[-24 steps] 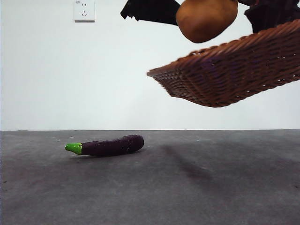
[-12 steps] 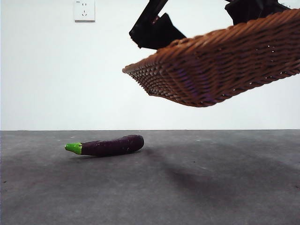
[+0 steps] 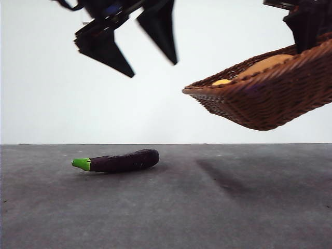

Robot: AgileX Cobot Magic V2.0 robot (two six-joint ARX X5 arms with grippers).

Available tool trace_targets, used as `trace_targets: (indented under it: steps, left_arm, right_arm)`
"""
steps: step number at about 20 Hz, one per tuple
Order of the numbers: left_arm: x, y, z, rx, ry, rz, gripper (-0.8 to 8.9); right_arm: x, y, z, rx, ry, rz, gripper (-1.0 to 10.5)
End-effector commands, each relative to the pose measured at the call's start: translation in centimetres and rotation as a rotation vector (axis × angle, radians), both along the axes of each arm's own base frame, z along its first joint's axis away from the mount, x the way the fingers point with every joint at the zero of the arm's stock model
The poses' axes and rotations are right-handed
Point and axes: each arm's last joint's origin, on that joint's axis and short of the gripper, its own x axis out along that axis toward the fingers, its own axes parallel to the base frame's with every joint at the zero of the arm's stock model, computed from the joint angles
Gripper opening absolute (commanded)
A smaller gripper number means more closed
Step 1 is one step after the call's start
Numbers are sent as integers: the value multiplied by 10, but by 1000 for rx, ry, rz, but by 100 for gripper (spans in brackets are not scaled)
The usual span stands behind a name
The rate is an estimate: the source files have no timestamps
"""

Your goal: Help me put the vegetables on the table into the basket

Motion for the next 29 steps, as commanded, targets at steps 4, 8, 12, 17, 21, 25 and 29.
trace_targets:
  steps: [4, 8, 12, 17, 21, 25, 29]
  left_arm:
    - [35, 33, -12, 171, -95, -31, 534]
    - [61, 45, -37, 189, -41, -41, 534]
    - [91, 49, -75, 222, 29, -14, 534]
    - [126, 43, -98, 242, 197, -39, 534]
    - [142, 32, -99, 223, 209, -63, 534]
    - [147, 30, -105, 228, 220, -65, 534]
    - [148, 30, -112, 239, 244, -69, 534]
  right_arm:
    - [3, -13, -5, -4, 31, -14, -8]
    - [3, -15, -5, -1, 26, -11, -8]
    - [3, -14, -5, -1, 28, -11, -8]
    - [3, -14, -5, -2, 29, -9, -8]
    - [3, -14, -5, -3, 28, -3, -8]
    - [3, -14, -5, -5, 25, 5, -8]
    - [3, -14, -5, -5, 24, 7, -8]
